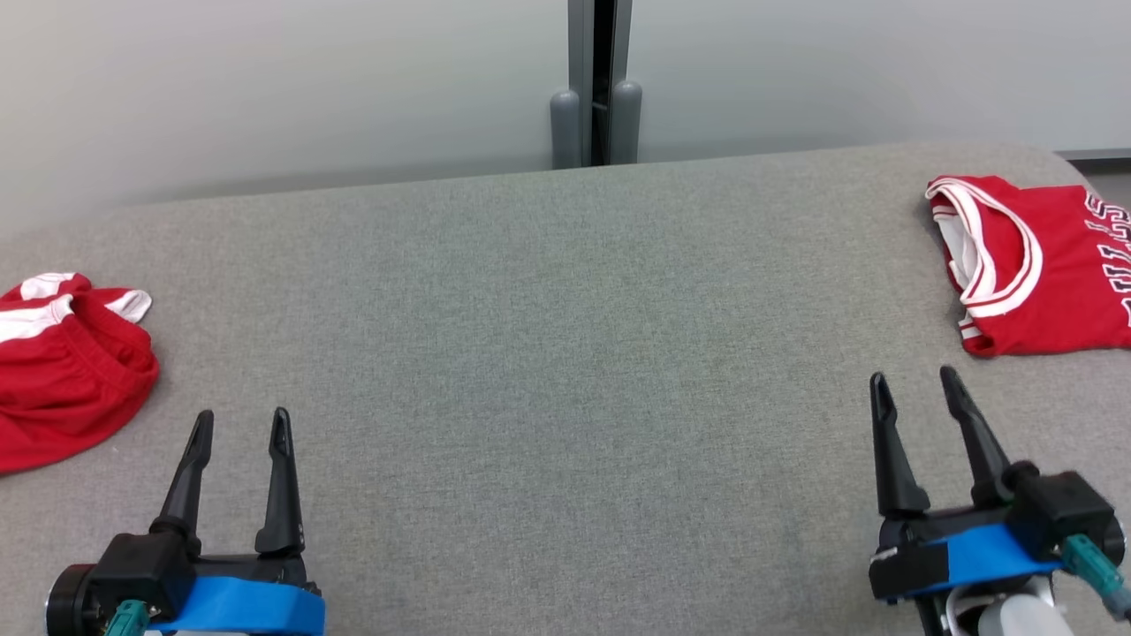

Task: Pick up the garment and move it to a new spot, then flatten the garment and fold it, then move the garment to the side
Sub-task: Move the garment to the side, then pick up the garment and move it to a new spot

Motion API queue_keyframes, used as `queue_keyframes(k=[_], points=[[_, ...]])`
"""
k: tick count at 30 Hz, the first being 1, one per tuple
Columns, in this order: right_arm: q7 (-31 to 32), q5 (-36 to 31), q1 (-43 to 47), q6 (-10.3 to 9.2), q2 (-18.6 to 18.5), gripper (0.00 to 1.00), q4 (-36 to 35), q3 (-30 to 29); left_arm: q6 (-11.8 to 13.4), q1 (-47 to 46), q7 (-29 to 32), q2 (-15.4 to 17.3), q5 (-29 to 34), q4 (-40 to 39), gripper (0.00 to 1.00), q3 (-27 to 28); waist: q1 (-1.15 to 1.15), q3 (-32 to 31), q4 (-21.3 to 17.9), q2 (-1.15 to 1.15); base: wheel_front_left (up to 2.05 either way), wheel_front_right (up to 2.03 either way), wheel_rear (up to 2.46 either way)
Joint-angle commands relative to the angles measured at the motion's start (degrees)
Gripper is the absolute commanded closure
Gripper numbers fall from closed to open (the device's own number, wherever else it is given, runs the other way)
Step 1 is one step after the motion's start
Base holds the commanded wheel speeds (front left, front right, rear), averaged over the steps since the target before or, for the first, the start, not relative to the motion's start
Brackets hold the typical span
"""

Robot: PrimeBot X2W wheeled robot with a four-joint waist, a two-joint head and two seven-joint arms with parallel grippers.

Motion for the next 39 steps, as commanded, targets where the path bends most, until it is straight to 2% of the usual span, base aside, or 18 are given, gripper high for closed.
queue_keyframes(k=[1, 9, 23, 30, 39], points=[[0.02, 0.44, 1.47, -0.05, 0.54, 0.0, -0.65, 0.13, 0.3, 0.9, 0.03, 0.15, -0.15, 0.09, 0.0, -0.06, 0.01, -0.67, -0.17, 0.0, 0.0, 0.0, 0.0], [0.03, 0.5, 5.16, -0.05, 1.66, 0.0, -1.53, 0.2, 0.73, 2.25, 0.03, 0.15, -0.7, 0.55, 0.0, -0.48, 0.01, -2.39, -0.4, 0.0, 0.0, 0.0, 0.0], [0.03, -0.16, 5.05, -0.05, 2.0, 0.0, -1.83, 0.89, 0.92, 2.15, 0.02, 0.16, -0.47, 0.66, 0.0, -0.12, 0.01, -2.39, 1.05, 0.0, 0.0, 0.0, 0.0], [0.03, -0.23, 4.11, -0.05, 2.26, 0.0, -2.17, 2.67, 0.91, 0.54, 0.02, 0.15, 0.02, 0.53, 0.0, 1.01, 0.01, -1.58, 4.99, 0.0, 0.0, 0.0, 0.0], [0.03, -0.92, 2.23, -0.05, 1.97, 0.0, -1.8, 4.12, 1.19, -0.59, 0.02, 0.15, -0.39, 0.29, 0.0, 2.73, 0.01, 0.18, 12.74, 0.0, 0.0, 0.0, 0.0]])
